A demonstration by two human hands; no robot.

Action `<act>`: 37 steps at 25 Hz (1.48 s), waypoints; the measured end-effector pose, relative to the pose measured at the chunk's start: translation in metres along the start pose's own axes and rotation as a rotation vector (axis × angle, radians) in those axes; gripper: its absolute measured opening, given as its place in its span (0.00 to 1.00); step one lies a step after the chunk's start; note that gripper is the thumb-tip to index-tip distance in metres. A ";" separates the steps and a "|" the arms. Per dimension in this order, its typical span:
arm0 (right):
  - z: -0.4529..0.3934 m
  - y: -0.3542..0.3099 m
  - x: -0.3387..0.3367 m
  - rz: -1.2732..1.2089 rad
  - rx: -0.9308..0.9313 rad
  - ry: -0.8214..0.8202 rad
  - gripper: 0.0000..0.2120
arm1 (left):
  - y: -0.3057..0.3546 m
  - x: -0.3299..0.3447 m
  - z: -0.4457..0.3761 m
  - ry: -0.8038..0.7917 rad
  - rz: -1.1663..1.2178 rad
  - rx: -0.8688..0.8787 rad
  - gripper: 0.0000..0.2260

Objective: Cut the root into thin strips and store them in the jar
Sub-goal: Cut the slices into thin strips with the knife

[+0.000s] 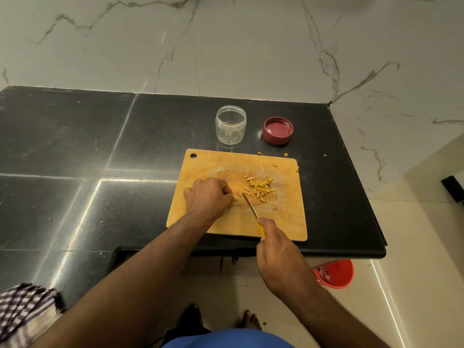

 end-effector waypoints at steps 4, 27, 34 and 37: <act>-0.009 -0.007 0.006 -0.013 -0.004 -0.030 0.19 | -0.001 -0.002 0.001 -0.001 -0.014 -0.005 0.05; -0.008 0.012 0.004 -0.043 0.031 -0.030 0.18 | -0.003 -0.001 -0.002 -0.030 -0.024 -0.015 0.05; -0.014 0.013 -0.003 -0.021 0.026 0.015 0.19 | -0.002 -0.002 -0.001 -0.025 -0.026 -0.011 0.05; -0.011 0.006 -0.004 -0.035 -0.017 -0.009 0.19 | -0.002 -0.002 -0.001 -0.025 -0.026 -0.012 0.05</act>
Point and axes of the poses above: each hand's wrist, its own z-axis away from the middle knuckle, its own x-axis out of the palm, y = z × x, the point moved 9 cm from there along -z, towards the middle knuckle, and after that the axes turned 1 degree about x, right-handed, at the moved point
